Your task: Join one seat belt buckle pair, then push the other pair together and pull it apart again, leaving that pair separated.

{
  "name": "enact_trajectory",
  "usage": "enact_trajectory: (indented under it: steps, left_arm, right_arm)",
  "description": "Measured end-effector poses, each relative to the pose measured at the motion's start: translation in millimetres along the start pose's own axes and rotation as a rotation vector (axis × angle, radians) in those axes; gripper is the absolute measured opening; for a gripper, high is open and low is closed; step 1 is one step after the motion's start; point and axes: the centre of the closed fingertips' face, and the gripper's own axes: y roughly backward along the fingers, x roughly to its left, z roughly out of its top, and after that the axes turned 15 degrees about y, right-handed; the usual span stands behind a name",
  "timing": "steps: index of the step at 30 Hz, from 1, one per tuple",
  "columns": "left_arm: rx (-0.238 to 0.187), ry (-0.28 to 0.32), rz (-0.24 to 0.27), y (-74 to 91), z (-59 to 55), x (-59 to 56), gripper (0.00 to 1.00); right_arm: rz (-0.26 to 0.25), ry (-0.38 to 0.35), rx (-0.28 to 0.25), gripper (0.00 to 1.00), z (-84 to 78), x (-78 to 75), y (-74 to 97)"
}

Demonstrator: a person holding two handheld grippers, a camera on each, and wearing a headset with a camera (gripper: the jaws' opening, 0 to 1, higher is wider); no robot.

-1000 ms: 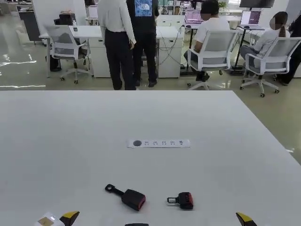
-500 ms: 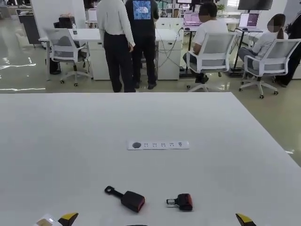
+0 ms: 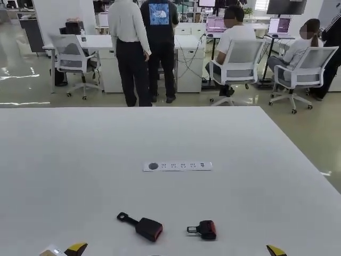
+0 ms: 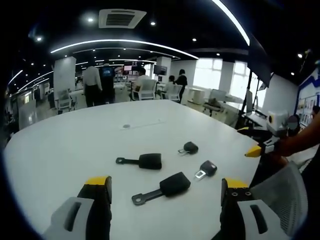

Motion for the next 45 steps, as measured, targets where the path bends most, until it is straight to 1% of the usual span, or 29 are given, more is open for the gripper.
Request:
enact_trajectory:
  steps: [2,9,14,15,17,22,28,31,37,40,45]
  left_arm:
    - [-0.001,0.003,-0.001,0.1,-1.4,1.6,0.93]
    - [-0.003,0.006,-0.002,1.9,-4.1,-1.7,0.93]
    - [-0.001,0.001,-0.002,4.4,-5.3,-0.8,0.93]
    - [-0.002,0.001,-0.002,5.8,-5.0,-2.9,0.93]
    - [0.000,0.005,-0.001,6.3,-5.9,-2.6,0.93]
    - [-0.003,-0.003,-0.005,5.8,-5.3,-3.7,0.92]
    - [-0.008,-0.007,-0.006,5.6,-5.4,-4.3,0.92]
    - [0.002,-0.016,-0.008,5.3,-7.1,-5.9,0.93]
    - [0.010,-0.026,-0.020,4.0,-7.0,-9.9,0.93]
    - [0.010,-0.027,-0.022,3.7,-7.1,-7.7,0.93]
    - [0.015,-0.043,-0.026,2.2,-7.1,-9.8,0.93]
  right_arm:
    - [-0.001,-0.001,-0.001,0.96,0.5,0.3,0.6]
    - [0.000,-0.002,-0.003,0.96,2.0,4.4,3.1]
    - [-0.002,-0.008,-0.005,0.96,1.0,6.4,3.7]
    - [-0.002,-0.009,-0.005,0.96,0.8,6.8,3.6]
    - [-0.002,-0.009,-0.006,0.96,0.3,7.2,3.4]
    - [-0.006,-0.015,-0.005,0.96,-0.9,5.4,3.6]
    - [-0.008,-0.012,-0.011,0.96,1.3,4.5,4.5]
    - [-0.010,-0.012,-0.012,0.96,1.8,4.2,5.1]
    - [-0.010,-0.014,-0.009,0.96,0.9,5.3,6.6]
    - [-0.008,-0.015,-0.008,0.96,0.3,6.3,7.4]
    - [-0.008,-0.018,-0.003,0.96,-2.9,6.2,8.8]
